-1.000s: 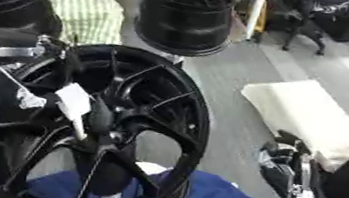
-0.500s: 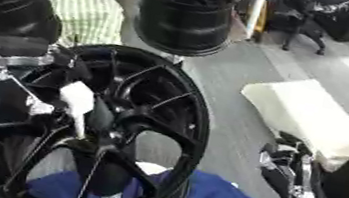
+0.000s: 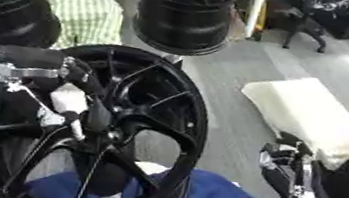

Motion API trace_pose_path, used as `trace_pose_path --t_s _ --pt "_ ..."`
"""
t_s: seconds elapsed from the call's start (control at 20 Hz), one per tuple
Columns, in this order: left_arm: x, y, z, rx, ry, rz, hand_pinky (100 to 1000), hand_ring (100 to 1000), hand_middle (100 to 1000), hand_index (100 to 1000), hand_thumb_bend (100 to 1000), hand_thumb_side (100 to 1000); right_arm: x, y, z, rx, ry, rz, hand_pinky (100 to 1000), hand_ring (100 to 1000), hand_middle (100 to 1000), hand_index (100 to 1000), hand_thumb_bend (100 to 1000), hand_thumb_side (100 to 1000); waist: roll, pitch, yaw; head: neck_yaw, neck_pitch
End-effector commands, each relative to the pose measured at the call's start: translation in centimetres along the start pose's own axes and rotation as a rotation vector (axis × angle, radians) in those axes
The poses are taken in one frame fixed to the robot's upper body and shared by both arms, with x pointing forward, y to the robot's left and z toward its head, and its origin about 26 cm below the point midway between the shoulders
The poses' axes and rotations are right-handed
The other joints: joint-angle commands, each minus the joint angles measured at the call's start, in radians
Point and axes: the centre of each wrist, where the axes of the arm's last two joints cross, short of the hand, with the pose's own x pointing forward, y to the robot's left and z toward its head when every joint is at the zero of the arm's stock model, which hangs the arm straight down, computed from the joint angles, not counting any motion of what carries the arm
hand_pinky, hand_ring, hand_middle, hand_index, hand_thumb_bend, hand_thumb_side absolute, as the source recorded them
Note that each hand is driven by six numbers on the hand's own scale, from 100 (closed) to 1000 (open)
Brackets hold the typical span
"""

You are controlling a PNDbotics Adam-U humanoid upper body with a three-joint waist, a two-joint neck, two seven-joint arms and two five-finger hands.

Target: Pull the pin out of the wheel hub.

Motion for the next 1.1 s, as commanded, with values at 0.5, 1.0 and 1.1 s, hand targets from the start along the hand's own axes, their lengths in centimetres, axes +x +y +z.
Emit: trace_pose_path --t_s 0.5,1.0,1.1 --pt "-1.4 1.8 2.8 -0.324 -0.165 -0.253 779 749 766 873 245 302 0.3 -0.5 -0.5 -0.008 -0.023 0.015 503 538 651 771 160 100 -0.003 -0.017 0.001 -0.003 -0.012" --pt "-1.4 1.5 2.9 -0.35 -0.153 -0.261 759 733 770 875 253 298 0.3 -0.5 -0.6 -0.008 -0.021 0.015 502 537 651 771 162 100 -0.002 -0.017 0.0 -0.004 -0.014" --pt "-1.4 1.4 2.9 -0.355 -0.151 -0.262 757 732 772 876 258 301 0.3 -0.5 -0.6 -0.008 -0.021 0.015 502 537 651 771 163 100 -0.002 -0.017 0.0 -0.005 -0.014"
